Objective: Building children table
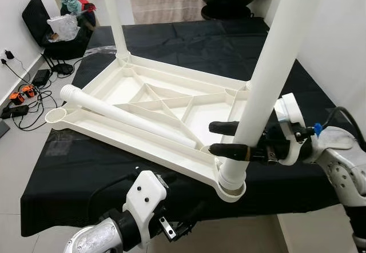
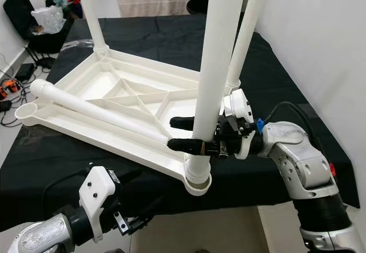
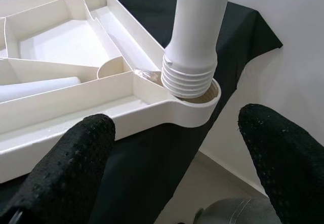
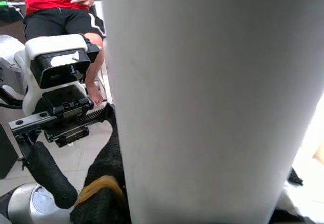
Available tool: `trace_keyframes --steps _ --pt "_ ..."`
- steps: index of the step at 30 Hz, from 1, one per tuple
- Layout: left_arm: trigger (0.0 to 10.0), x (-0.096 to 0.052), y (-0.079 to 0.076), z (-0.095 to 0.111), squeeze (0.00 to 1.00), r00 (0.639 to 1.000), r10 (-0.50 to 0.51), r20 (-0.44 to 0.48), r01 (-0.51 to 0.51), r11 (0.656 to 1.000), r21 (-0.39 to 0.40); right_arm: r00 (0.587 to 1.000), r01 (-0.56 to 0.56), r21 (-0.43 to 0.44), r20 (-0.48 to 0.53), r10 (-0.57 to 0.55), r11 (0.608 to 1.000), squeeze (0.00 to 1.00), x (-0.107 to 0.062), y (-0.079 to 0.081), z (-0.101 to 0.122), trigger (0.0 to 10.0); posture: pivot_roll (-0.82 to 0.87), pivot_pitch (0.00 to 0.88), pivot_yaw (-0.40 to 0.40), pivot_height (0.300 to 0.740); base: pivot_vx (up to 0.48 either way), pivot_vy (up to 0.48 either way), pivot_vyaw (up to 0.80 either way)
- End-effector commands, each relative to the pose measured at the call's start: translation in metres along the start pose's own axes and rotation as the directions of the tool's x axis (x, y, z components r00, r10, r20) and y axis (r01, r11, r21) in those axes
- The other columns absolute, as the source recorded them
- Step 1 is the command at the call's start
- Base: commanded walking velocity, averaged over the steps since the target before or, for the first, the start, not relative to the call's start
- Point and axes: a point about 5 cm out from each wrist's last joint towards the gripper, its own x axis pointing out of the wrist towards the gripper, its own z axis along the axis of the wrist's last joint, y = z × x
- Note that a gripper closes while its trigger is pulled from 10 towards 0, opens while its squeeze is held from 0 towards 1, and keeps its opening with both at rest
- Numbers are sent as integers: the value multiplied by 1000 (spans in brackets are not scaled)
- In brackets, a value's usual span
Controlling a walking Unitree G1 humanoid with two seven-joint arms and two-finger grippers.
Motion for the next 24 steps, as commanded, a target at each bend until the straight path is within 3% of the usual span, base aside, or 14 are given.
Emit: trace_keyframes --steps 1,10,20,24 --pt "10000 -1 -1 0 0 1000 -5 -8 5 1000 10 998 -30 44 -45 32 999 0 0 5 -11 10000 80 113 0 740 0 0 0" --pt "10000 -2 0 0 0 1000 -3 -10 3 1000 11 998 -34 55 -41 37 998 0 -4 8 -9 10000 80 114 3 740 0 0 0" --pt "10000 -1 1 -1 0 1000 -7 -11 7 1000 11 996 -68 35 52 66 997 0 0 14 5 10000 83 115 9 740 0 0 0" --pt "10000 -1 1 -1 0 1000 -8 -12 8 1000 15 998 -60 45 33 59 997 0 -1 16 2 10000 82 115 11 740 0 0 0"
